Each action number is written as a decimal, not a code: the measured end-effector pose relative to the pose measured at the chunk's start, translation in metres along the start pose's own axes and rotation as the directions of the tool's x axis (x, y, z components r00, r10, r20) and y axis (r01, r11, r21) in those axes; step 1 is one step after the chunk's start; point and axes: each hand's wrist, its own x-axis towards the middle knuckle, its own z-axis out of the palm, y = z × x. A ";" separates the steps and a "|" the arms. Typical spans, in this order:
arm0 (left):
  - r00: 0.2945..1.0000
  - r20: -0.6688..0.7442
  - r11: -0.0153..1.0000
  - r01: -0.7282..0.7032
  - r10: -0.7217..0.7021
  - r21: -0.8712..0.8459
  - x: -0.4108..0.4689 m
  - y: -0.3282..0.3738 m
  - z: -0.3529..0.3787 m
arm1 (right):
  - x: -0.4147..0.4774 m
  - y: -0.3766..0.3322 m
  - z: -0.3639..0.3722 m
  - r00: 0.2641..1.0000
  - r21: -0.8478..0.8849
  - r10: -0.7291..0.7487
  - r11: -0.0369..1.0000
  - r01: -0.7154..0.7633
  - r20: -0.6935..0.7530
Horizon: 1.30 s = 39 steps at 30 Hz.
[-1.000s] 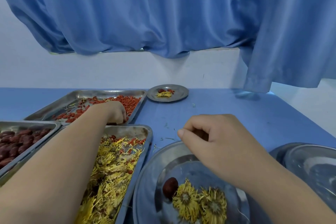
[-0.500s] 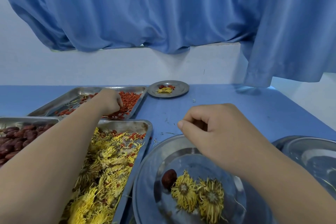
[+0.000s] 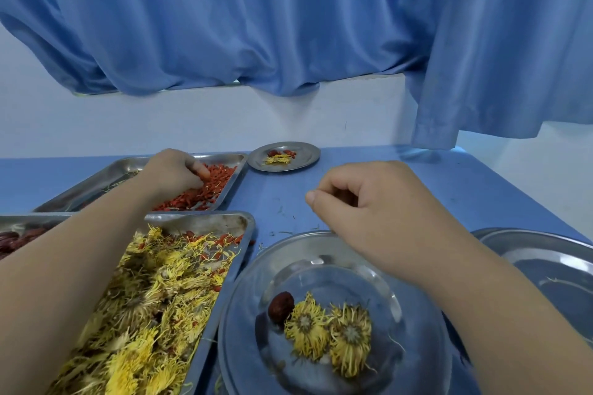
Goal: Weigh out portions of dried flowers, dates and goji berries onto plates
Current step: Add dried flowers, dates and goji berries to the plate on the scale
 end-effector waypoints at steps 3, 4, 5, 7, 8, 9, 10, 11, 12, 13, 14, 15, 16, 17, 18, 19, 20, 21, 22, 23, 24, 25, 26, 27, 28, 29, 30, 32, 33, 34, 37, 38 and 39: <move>0.996 0.012 0.993 -0.091 0.092 -0.075 -0.023 0.024 -0.005 | 0.000 -0.002 -0.008 1.000 0.025 0.006 1.000 -0.005 -0.029; 0.993 0.034 0.990 -0.105 0.109 -0.091 -0.033 0.033 -0.004 | -0.001 -0.004 -0.011 0.999 0.034 0.002 0.999 -0.001 -0.032; 0.990 0.069 0.986 -0.113 0.122 -0.119 -0.042 0.041 -0.003 | -0.002 -0.005 -0.014 0.999 0.041 -0.004 0.999 0.005 -0.036; 0.972 0.170 0.971 -0.125 0.160 -0.204 -0.063 0.060 0.000 | -0.002 -0.008 -0.019 0.998 0.047 -0.018 0.999 0.021 -0.056; 0.956 0.221 0.962 -0.141 0.194 -0.234 -0.074 0.070 0.002 | -0.002 -0.009 -0.022 0.997 0.045 -0.020 0.999 0.023 -0.071; 0.937 0.261 0.955 -0.171 0.234 -0.244 -0.085 0.081 0.004 | -0.003 -0.010 -0.026 0.996 0.044 -0.018 0.999 0.022 -0.085; 0.917 0.289 0.947 -0.206 0.274 -0.246 -0.096 0.091 0.005 | -0.003 -0.011 -0.029 0.995 0.050 -0.016 0.999 0.021 -0.095; 0.898 0.310 0.937 -0.238 0.312 -0.255 -0.106 0.102 0.007 | -0.003 -0.012 -0.033 0.995 0.059 -0.013 0.998 0.019 -0.099; 0.876 0.335 0.926 -0.264 0.348 -0.271 -0.117 0.111 0.009 | -0.003 -0.013 -0.037 0.995 0.064 -0.007 0.998 0.014 -0.098; 0.848 0.367 0.914 -0.290 0.383 -0.284 -0.127 0.120 0.012 | -0.004 -0.013 -0.041 0.996 0.065 0.000 0.998 0.006 -0.094; 0.818 0.402 0.905 -0.316 0.412 -0.286 -0.136 0.127 0.016 | -0.005 -0.013 -0.044 0.996 0.062 0.007 0.998 -0.001 -0.091; 0.791 0.434 0.899 -0.339 0.431 -0.277 -0.143 0.133 0.021 | -0.006 -0.014 -0.046 0.996 0.059 0.014 0.998 -0.009 -0.089; 0.771 0.461 0.898 -0.357 0.439 -0.258 -0.148 0.137 0.025 | -0.007 -0.015 -0.049 0.996 0.054 0.024 0.998 -0.019 -0.085; 0.759 0.482 0.899 -0.372 0.438 -0.231 -0.152 0.140 0.029 | -0.008 -0.016 -0.052 0.996 0.049 0.034 0.998 -0.030 -0.078; 0.752 0.495 0.900 -0.386 0.434 -0.202 -0.154 0.142 0.031 | -0.010 -0.017 -0.054 0.997 0.043 0.043 0.998 -0.040 -0.071; 0.749 0.502 0.899 -0.401 0.432 -0.176 -0.155 0.144 0.033 | -0.011 -0.018 -0.057 0.997 0.039 0.051 0.998 -0.048 -0.064; 0.748 0.504 0.898 -0.409 0.432 -0.162 -0.155 0.144 0.033 | -0.013 -0.019 -0.060 0.997 0.034 0.058 0.998 -0.057 -0.057; 0.751 0.504 0.900 -0.405 0.428 -0.160 -0.156 0.144 0.033 | -0.014 -0.020 -0.063 0.997 0.030 0.064 0.998 -0.063 -0.050; 0.759 0.500 0.906 -0.387 0.418 -0.171 -0.155 0.144 0.033 | -0.016 -0.022 -0.066 0.997 0.028 0.068 0.997 -0.067 -0.046; 0.771 0.491 0.914 -0.361 0.405 -0.187 -0.155 0.143 0.032 | -0.018 -0.023 -0.069 0.997 0.029 0.071 0.997 -0.069 -0.043; 0.785 0.478 0.919 -0.338 0.393 -0.201 -0.155 0.142 0.033 | -0.019 -0.025 -0.071 0.997 0.028 0.072 0.997 -0.071 -0.041; 0.800 0.460 0.922 -0.323 0.386 -0.212 -0.155 0.142 0.034 | -0.020 -0.027 -0.074 0.997 0.024 0.070 0.997 -0.070 -0.041; 0.812 0.440 0.922 -0.314 0.384 -0.225 -0.155 0.141 0.036 | -0.022 -0.029 -0.076 0.997 0.018 0.067 0.998 -0.067 -0.043; 0.823 0.420 0.921 -0.310 0.384 -0.234 -0.155 0.141 0.038 | -0.024 -0.031 -0.078 0.997 0.012 0.064 0.998 -0.063 -0.047; 0.831 0.398 0.919 -0.321 0.390 -0.229 -0.156 0.141 0.041 | -0.025 -0.033 -0.079 0.997 0.007 0.060 0.998 -0.060 -0.051; 0.836 0.373 0.915 -0.348 0.402 -0.204 -0.156 0.141 0.044 | -0.027 -0.036 -0.081 0.997 0.002 0.057 0.998 -0.057 -0.053; 0.840 0.348 0.909 -0.381 0.416 -0.167 -0.156 0.141 0.047 | -0.030 -0.037 -0.082 0.997 -0.005 0.052 0.999 -0.052 -0.054; 0.839 0.319 0.897 -0.430 0.440 -0.108 -0.157 0.141 0.052 | -0.034 -0.040 -0.083 0.998 -0.019 0.044 0.999 -0.045 -0.049; 0.836 0.316 0.892 -0.441 0.449 -0.102 -0.157 0.141 0.054 | -0.037 -0.042 -0.084 0.998 -0.018 0.045 0.999 -0.046 -0.046; 0.834 0.314 0.889 -0.445 0.454 -0.106 -0.157 0.140 0.055 | -0.039 -0.043 -0.084 0.998 -0.014 0.047 0.999 -0.048 -0.046; 0.833 0.331 0.896 -0.423 0.442 -0.133 -0.156 0.139 0.057 | -0.042 -0.045 -0.084 0.996 -0.048 0.054 0.997 -0.057 -0.069; 0.835 0.338 0.900 -0.415 0.435 -0.133 -0.156 0.139 0.058 | -0.042 -0.046 -0.084 0.996 -0.066 0.052 0.996 -0.057 -0.079; 0.837 0.338 0.903 -0.410 0.429 -0.131 -0.156 0.138 0.058 | -0.043 -0.046 -0.084 0.995 -0.080 0.045 0.995 -0.052 -0.088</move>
